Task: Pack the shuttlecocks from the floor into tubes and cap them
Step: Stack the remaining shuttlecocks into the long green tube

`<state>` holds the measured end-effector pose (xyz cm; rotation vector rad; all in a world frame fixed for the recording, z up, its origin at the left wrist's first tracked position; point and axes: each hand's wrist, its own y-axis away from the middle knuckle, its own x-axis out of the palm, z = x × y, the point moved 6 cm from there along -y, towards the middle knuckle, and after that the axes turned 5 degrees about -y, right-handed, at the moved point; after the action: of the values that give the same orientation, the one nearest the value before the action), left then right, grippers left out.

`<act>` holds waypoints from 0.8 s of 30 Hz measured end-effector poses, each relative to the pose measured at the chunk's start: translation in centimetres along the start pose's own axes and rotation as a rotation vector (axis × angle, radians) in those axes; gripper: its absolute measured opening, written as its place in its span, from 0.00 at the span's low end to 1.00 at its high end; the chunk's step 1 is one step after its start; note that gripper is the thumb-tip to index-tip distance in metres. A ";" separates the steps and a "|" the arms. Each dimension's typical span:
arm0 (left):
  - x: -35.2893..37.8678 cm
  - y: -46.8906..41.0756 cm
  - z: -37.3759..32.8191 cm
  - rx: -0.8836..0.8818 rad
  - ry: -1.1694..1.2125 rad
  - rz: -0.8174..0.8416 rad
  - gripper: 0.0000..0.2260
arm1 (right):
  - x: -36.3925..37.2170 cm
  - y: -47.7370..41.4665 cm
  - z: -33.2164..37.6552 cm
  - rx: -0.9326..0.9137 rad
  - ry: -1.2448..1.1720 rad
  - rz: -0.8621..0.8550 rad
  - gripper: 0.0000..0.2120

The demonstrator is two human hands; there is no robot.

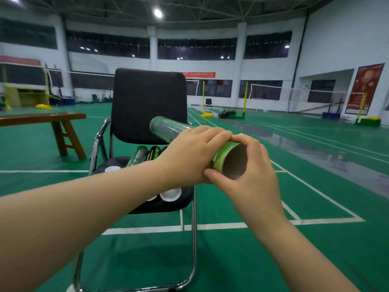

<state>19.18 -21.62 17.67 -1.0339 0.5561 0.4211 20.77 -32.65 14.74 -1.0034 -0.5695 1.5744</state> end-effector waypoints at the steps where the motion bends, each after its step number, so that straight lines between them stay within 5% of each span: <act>1: -1.1 0.5 0.2 -0.003 -0.027 0.009 0.29 | 0.3 0.1 0.9 -0.005 -0.024 0.010 0.29; 14: -10.9 15.1 5.7 -0.266 -0.256 0.224 0.36 | 12.1 4.0 11.4 -0.051 -0.258 0.292 0.29; 24: -8.4 29.9 7.4 -0.509 -0.157 0.394 0.36 | 23.6 12.0 11.7 0.049 -0.334 0.522 0.28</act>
<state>-2.81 -2.05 5.35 -1.3641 0.5224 1.0211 4.18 -11.42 4.20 -0.8990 -0.5135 2.2359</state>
